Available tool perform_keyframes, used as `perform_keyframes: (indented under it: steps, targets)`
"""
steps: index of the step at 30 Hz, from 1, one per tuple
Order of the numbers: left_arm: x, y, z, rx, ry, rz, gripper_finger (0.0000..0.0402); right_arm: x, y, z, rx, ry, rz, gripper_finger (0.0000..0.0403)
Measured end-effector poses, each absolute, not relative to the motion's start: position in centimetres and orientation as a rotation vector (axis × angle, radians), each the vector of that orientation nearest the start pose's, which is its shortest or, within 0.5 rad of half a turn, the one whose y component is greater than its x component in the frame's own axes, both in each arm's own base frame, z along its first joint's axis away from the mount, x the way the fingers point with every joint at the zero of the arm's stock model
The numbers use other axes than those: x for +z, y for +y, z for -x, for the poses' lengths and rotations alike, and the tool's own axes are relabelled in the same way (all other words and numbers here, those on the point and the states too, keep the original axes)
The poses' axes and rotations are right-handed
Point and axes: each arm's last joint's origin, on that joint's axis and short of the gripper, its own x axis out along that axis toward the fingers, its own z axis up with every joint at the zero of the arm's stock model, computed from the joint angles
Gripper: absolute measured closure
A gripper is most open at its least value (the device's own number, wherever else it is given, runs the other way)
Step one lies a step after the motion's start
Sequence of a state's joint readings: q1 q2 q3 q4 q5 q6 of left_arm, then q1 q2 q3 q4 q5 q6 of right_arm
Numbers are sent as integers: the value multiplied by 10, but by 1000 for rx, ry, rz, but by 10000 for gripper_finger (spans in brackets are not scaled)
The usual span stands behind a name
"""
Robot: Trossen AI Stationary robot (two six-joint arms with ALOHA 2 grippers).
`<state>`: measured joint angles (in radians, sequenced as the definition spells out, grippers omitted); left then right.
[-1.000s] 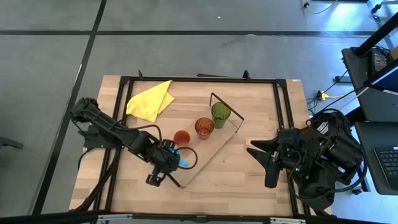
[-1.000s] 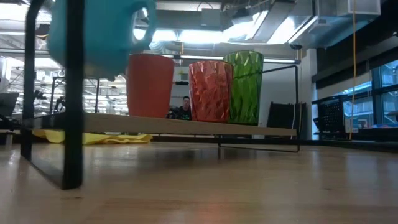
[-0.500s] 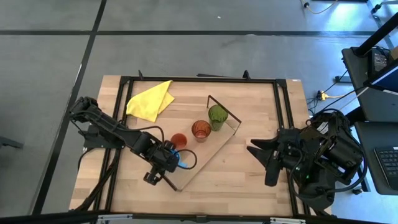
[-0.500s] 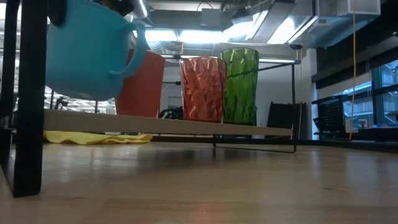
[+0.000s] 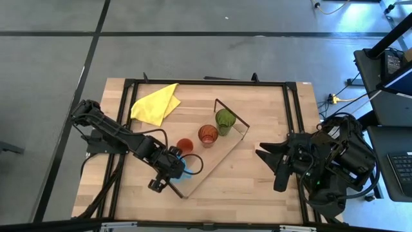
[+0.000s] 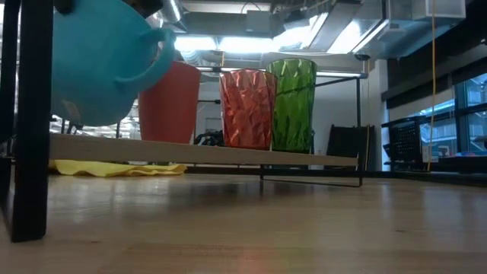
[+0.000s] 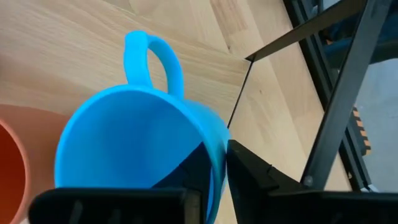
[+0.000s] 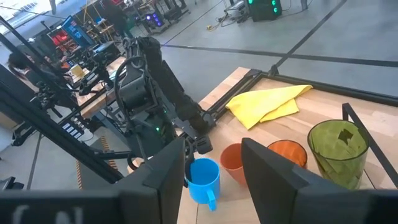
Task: Stack small to large cups/mugs on shelf
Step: Put the blue mug on the shelf
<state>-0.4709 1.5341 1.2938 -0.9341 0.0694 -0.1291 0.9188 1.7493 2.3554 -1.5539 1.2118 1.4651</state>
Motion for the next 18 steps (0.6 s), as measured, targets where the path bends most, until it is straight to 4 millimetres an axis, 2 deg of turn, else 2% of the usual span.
perform_keyframes:
  steps: [5,13,18]
  targets:
    - [278,-136,-268,-378,1184,-107,355,489,206,-191,-502,159,-598,244]
    - [278,-135,-271,-339,1167,-122,389,489,206,-191,-503,160,-594,244]
    - [278,-131,-272,-341,1181,-74,391,489,205,-191,-504,162,-589,244]
